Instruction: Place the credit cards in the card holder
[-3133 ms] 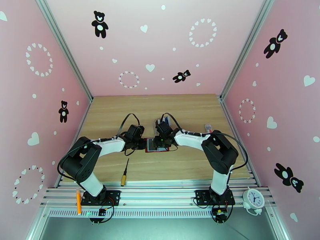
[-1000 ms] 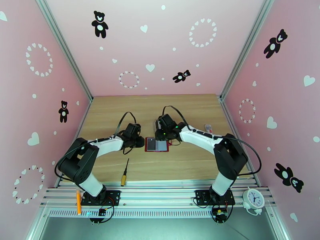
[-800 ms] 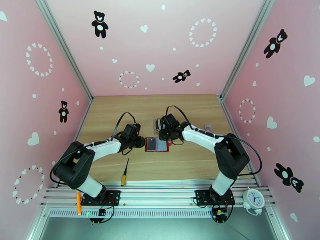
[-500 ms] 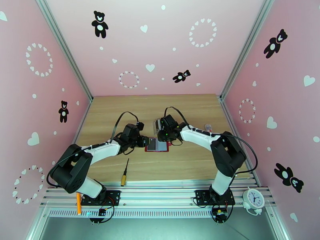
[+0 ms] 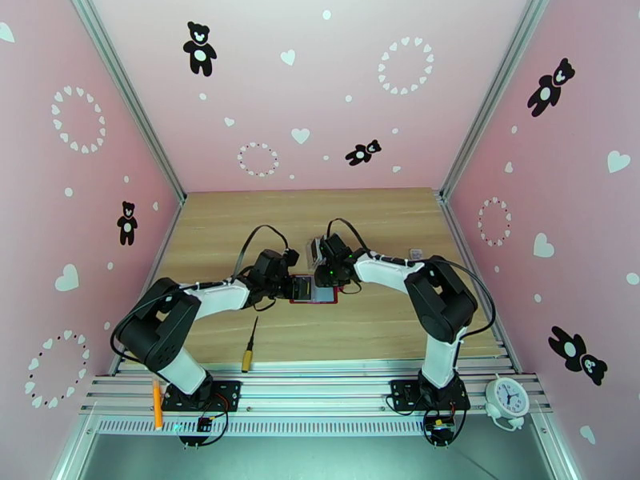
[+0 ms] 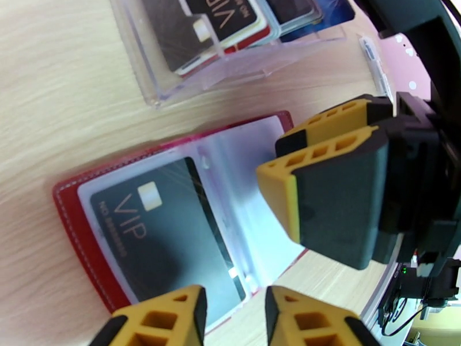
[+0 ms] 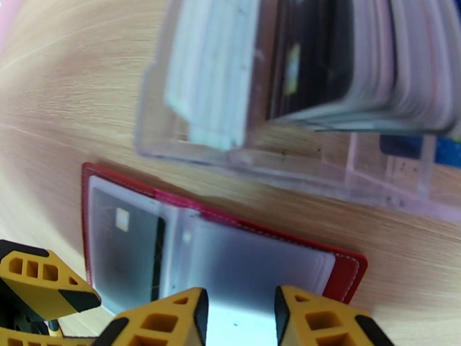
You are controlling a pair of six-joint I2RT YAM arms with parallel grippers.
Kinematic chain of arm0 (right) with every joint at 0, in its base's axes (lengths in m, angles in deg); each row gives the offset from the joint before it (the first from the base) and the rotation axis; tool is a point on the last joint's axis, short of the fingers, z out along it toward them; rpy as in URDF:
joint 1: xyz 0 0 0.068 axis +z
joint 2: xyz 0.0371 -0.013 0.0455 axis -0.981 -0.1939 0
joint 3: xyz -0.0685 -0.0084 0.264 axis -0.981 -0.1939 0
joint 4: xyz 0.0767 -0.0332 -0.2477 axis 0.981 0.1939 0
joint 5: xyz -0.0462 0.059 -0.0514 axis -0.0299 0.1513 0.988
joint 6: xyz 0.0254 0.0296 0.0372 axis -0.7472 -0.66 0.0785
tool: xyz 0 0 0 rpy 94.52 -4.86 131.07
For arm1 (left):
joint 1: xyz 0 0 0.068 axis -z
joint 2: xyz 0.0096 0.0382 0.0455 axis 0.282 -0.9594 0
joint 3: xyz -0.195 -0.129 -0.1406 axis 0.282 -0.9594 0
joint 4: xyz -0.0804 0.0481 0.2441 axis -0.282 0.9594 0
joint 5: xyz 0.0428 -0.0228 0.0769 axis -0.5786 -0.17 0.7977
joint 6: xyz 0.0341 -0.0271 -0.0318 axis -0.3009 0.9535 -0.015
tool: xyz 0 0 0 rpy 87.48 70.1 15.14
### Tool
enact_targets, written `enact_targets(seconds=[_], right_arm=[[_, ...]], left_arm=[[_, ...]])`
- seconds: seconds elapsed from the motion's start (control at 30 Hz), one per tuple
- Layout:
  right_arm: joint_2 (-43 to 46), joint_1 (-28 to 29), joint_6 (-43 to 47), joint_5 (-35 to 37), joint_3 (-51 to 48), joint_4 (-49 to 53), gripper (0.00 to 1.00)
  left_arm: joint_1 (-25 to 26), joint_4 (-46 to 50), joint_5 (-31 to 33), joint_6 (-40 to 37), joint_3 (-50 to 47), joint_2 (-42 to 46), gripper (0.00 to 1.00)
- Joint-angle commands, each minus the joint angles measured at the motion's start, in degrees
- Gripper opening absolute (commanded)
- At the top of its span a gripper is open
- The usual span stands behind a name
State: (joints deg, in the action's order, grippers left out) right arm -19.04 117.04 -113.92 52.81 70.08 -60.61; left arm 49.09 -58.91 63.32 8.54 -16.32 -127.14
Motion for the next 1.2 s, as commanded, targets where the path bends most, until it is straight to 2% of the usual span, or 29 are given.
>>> enact_targets(seconds=[0.0, 0.23, 0.8, 1.17], right_arm=[[-1.59, -0.43, 0.06, 0.12, 0.73, -0.92, 0.37], [0.01, -0.51, -0.16, 1.05, 1.02, -0.30, 0.37], [1.95, -1.43, 0.67, 2.92, 0.91, 0.39, 0.37], [-1.65, -0.89, -0.11, -0.07, 2.38, -0.16, 0.37]], left_arm=[[0.59, 0.42, -1.92, 0.19, 2.01, -1.50, 0.38], [0.53, 4.22, 0.69, -1.19, 2.64, -2.24, 0.47], [0.60, 9.26, 5.59, -2.35, 3.97, -3.20, 0.47], [0.53, 9.42, 4.91, -2.01, 3.99, -4.15, 0.50]])
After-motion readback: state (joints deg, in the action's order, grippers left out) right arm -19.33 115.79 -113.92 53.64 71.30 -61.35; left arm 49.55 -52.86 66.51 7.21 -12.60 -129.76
